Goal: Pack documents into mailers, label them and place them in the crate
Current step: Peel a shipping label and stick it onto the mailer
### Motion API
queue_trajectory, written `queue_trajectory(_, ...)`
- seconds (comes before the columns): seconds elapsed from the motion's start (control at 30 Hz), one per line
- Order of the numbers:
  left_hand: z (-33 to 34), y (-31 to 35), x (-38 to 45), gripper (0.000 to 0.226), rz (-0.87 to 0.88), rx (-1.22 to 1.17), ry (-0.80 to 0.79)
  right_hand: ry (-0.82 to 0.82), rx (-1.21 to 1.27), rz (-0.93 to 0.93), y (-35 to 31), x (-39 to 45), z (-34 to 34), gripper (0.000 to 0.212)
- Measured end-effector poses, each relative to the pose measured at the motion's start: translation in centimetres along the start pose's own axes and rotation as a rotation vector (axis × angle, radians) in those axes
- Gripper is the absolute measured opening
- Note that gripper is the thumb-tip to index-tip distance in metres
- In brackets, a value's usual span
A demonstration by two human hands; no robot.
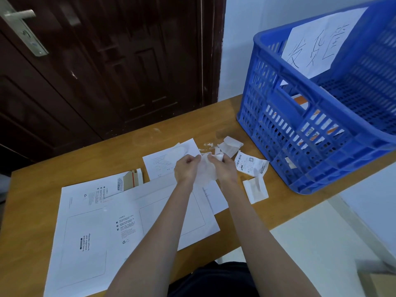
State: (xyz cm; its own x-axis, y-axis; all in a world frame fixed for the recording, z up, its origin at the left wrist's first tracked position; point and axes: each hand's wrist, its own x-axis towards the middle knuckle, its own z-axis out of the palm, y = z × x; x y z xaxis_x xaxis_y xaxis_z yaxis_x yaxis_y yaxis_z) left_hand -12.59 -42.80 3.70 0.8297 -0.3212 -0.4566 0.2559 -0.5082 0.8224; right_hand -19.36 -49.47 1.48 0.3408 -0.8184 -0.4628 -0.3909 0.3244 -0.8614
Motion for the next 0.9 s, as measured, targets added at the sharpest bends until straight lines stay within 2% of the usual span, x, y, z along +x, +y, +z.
queue_trajectory(0.1, -0.09, -0.01, -0.05, 0.032, -0.032, -0.044, -0.004, -0.017, 0.009, 0.020, 0.11, 0.48, -0.15, 0.017)
queue_trajectory(0.27, -0.23, 0.26, -0.24, 0.027, -0.265, -0.270, -0.030, -0.071, 0.464, 0.302, -0.50, 0.62, -0.90, 0.026)
queue_trajectory(0.33, -0.20, 0.09, -0.21, 0.026, -0.299, -0.328, -0.033, -0.064, 0.526, 0.335, -0.43, 0.53, -0.84, 0.033)
queue_trajectory(0.47, -0.20, -0.05, -0.06, 0.017, -0.248, -0.261, -0.017, -0.023, 0.318, 0.153, 0.03, 0.55, -0.61, 0.018)
queue_trajectory(0.57, 0.06, 0.27, 0.19, 0.040, -0.186, -0.114, -0.039, -0.028, 0.115, -0.005, -0.02, 0.47, -0.63, 0.012)
queue_trajectory(0.6, 0.12, 0.31, 0.35, 0.039, -0.153, -0.057, -0.031, -0.028, 0.062, -0.044, -0.06, 0.41, -0.59, 0.011)
queue_trajectory(0.67, 0.26, 0.10, 0.60, 0.022, -0.105, -0.004, -0.015, -0.013, 0.028, -0.094, -0.13, 0.22, -0.51, 0.009)
queue_trajectory(0.73, 0.14, -0.01, 0.53, 0.013, -0.115, -0.006, 0.000, 0.022, 0.054, -0.083, -0.10, 0.20, -0.49, 0.011)
queue_trajectory(0.9, 0.35, -0.48, 0.66, 0.027, -0.219, -0.081, -0.011, 0.038, 0.116, 0.014, -0.02, 0.51, -0.31, 0.020)
